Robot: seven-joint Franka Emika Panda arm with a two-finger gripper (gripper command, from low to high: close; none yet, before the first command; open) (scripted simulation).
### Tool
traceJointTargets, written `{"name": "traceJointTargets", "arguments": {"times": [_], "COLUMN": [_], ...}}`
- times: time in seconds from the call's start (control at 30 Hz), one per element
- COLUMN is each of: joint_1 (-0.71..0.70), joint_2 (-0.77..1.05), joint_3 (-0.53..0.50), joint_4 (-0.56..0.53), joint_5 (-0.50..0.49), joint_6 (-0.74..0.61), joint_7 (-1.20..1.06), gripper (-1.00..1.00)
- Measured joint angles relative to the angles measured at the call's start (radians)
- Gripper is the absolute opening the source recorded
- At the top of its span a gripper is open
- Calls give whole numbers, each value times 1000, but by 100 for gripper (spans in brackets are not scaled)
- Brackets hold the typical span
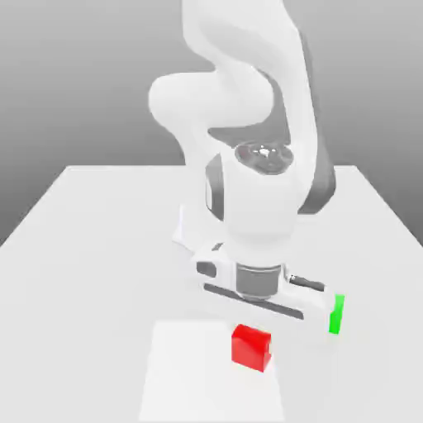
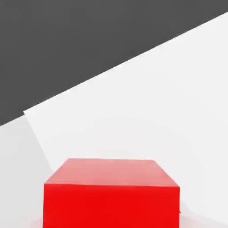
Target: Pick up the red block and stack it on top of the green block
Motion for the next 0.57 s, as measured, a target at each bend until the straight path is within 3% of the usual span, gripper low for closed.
{"name": "traceJointTargets", "arguments": {"times": [0.23, 0.43, 0.47, 0.57], "joint_1": [264, 264, 268, 268], "joint_2": [-232, -66, -30, -30], "joint_3": [131, 145, 132, 132], "joint_4": [-167, -179, -177, -177], "joint_5": [90, -5, -40, -40], "joint_6": [-61, 114, 148, 148], "joint_7": [-83, -18, 6, 6], "gripper": [-100, -100, 100, 100]}}
